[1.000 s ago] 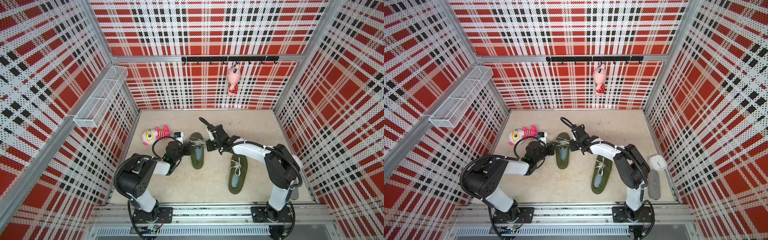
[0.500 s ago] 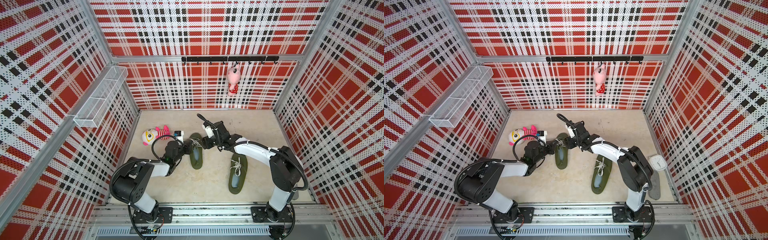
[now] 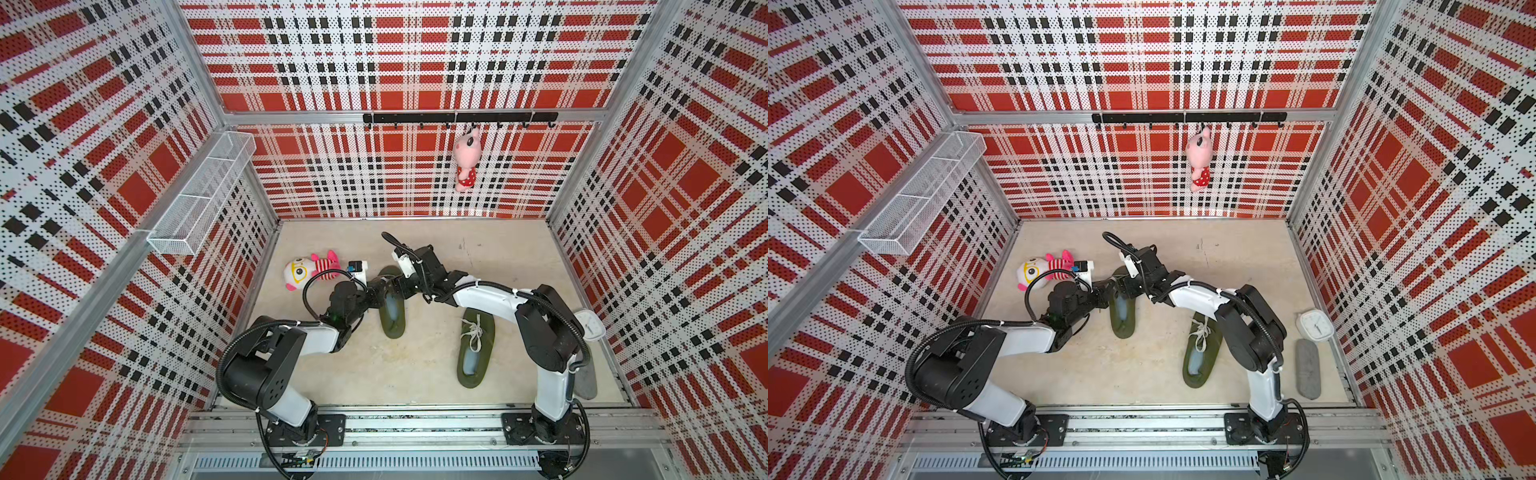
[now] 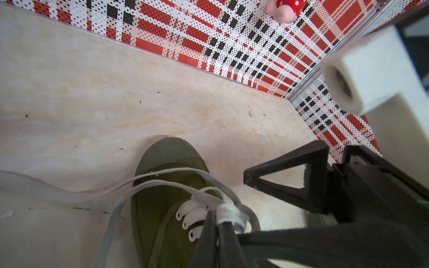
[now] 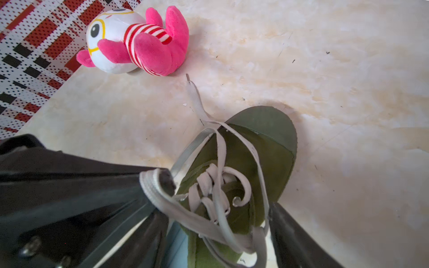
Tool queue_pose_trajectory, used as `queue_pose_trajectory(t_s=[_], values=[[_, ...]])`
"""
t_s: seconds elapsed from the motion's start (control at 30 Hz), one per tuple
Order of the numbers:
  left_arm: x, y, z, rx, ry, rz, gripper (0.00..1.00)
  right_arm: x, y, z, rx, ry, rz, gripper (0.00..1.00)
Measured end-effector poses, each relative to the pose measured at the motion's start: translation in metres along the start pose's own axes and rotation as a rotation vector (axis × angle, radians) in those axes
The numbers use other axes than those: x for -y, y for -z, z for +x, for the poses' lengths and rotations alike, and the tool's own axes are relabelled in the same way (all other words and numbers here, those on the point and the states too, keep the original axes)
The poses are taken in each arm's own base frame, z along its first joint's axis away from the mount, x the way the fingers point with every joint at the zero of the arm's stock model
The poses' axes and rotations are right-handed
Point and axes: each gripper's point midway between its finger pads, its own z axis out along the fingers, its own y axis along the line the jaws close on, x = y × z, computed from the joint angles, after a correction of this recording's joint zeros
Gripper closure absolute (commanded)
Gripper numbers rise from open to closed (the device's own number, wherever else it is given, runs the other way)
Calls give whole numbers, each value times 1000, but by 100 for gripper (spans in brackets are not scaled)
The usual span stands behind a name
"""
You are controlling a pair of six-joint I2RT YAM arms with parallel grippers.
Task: Remove the insole from the shoe
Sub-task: Untie the shoelace on the shoe.
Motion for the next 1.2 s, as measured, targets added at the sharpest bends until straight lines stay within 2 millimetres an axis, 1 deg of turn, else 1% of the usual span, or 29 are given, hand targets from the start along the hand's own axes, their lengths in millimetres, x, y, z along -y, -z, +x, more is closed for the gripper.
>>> queue_pose_trajectory(t_s=[0.17, 0.3, 0.43, 0.53, 0.6, 0.7, 0.8, 0.87, 0.97, 1.03, 1.1, 1.17, 1.2], values=[[1, 0, 1, -3, -1, -2, 94, 14, -10, -8, 58, -23, 73, 27], [1, 0, 1, -4, -1, -3, 94, 31, -19, -21, 148, -52, 157, 24], [1, 1, 0, -1, -1, -4, 95, 54, -23, -50, 293, -101, 252, 25], [2, 4, -3, 9, -2, -6, 95, 75, -22, -81, 403, -137, 316, 24], [2, 6, -4, 14, -2, -8, 95, 90, -13, -103, 468, -156, 354, 24], [1, 8, -4, 17, 1, -14, 95, 110, 7, -128, 548, -178, 402, 23], [-3, 10, -2, 18, 15, -32, 95, 134, 30, -139, 584, -196, 457, 21], [-6, 11, 1, 16, 27, -45, 95, 149, 47, -143, 589, -205, 488, 19], [-12, 13, 3, 15, 46, -64, 95, 170, 74, -144, 580, -217, 549, 17], [-16, 14, 4, 15, 56, -72, 92, 182, 92, -139, 565, -225, 585, 15], [-19, 15, 2, 19, 66, -78, 81, 193, 106, -128, 527, -230, 610, 10], [-24, 19, 0, 25, 78, -86, 69, 196, 109, -118, 462, -224, 594, 8], [-26, 21, -1, 26, 83, -89, 63, 195, 107, -112, 417, -221, 576, 7]])
